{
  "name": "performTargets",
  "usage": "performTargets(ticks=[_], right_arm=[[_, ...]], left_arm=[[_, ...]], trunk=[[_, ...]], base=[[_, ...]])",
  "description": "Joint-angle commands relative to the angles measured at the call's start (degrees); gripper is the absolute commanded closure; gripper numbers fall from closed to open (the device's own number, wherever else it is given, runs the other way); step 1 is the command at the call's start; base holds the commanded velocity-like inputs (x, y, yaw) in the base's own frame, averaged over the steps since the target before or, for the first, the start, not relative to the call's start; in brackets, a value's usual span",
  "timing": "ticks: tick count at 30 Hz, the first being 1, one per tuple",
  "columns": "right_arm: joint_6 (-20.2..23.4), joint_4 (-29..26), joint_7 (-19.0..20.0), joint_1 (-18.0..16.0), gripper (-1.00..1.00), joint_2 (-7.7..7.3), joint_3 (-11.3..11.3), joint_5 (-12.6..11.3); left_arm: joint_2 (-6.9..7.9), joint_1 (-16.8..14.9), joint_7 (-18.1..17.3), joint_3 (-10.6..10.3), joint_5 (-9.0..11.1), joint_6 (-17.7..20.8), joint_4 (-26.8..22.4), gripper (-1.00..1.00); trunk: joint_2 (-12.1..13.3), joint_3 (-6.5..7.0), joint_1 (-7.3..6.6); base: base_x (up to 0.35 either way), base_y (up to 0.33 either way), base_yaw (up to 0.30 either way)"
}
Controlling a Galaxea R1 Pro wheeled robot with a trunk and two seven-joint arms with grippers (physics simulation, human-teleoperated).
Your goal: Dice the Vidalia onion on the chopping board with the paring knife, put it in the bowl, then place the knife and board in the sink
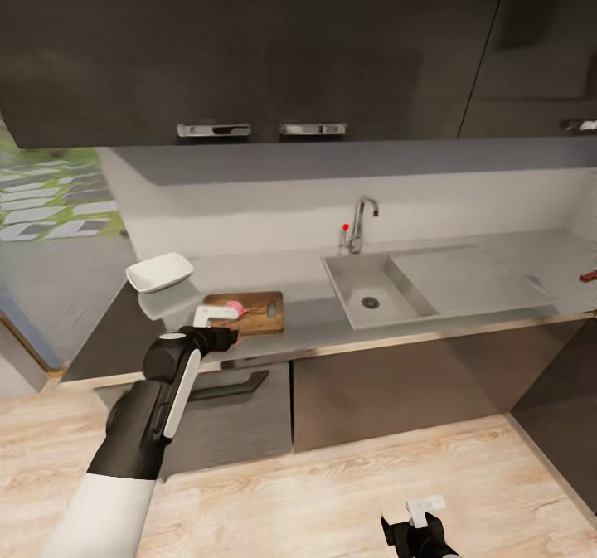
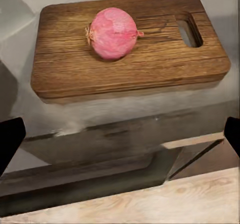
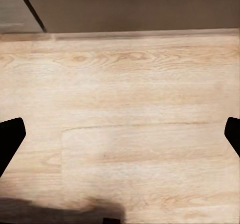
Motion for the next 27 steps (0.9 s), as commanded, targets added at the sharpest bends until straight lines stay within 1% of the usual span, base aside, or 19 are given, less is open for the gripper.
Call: performTargets(ticks=[1,4,7,10,15,17,19,20,22,24,27], right_arm=[[-0.2,0.1,0.1,-0.1,-1.0,-0.02,0.3,-0.2],[-0.2,0.1,0.1,-0.1,-1.0,-0.04,0.3,-0.2],[-0.2,0.1,0.1,-0.1,-1.0,-0.04,0.3,-0.2],[-0.2,0.1,0.1,-0.1,-1.0,-0.02,0.3,-0.2],[-0.2,0.1,0.2,-0.1,-1.0,-0.02,0.3,-0.2],[-0.2,0.1,0.2,-0.1,-1.0,-0.03,0.3,-0.2],[-0.2,0.1,0.2,-0.1,-1.0,-0.04,0.3,-0.2],[-0.2,0.1,0.2,-0.1,-1.0,-0.05,0.3,-0.2],[-0.2,0.1,0.2,-0.1,-1.0,-0.06,0.3,-0.2],[-0.2,0.0,0.2,-0.1,-1.0,-0.06,0.3,-0.2],[-0.3,0.1,0.2,-0.1,-1.0,-0.1,0.3,-0.1]], left_arm=[[0.0,-0.1,0.3,-0.1,0.1,0.3,0.0,-1.0],[0.04,0.0,0.3,-0.1,0.1,0.2,0.0,-1.0],[0.02,1.1,0.3,-0.1,0.1,0.0,0.1,-1.0],[0.0,3.2,0.1,-0.1,0.1,-0.2,0.1,-1.0],[-0.05,5.7,-0.2,-0.2,0.3,-0.3,0.1,-1.0],[-0.17,7.2,-0.2,-1.0,0.4,-0.9,0.1,-1.0],[-0.18,8.5,-0.2,-1.8,0.4,-2.3,0.1,-1.0],[-0.18,9.5,-0.2,-2.2,0.4,-3.7,0.1,-1.0],[-0.18,12.0,-0.1,-2.5,0.4,-6.8,0.1,-1.0],[-0.18,15.2,0.0,-3.2,0.3,-10.1,0.0,-1.0],[-0.18,18.3,0.0,-3.9,0.3,-13.2,-0.1,-1.0]], trunk=[[-0.1,-0.12,0.0],[-0.1,-0.12,0.0],[-0.1,-0.12,0.0],[-0.1,-0.12,0.0],[-0.1,-0.12,0.0],[-0.1,-0.12,0.0],[-0.1,-0.12,0.0],[-0.1,-0.12,0.0],[-0.1,-0.12,0.0],[-0.1,-0.12,0.0],[-0.1,-0.12,0.0]], base=[[-0.345,0.0,0.0],[-0.313,0.0,0.0],[-0.118,0.0,0.0],[-0.042,0.0,0.0],[-0.011,0.0,0.0],[-0.002,0.0,0.0],[-0.001,0.0,0.0],[0.0,0.0,0.0],[0.0,0.0,0.0],[0.0,0.0,0.0],[0.0,0.0,0.0]])
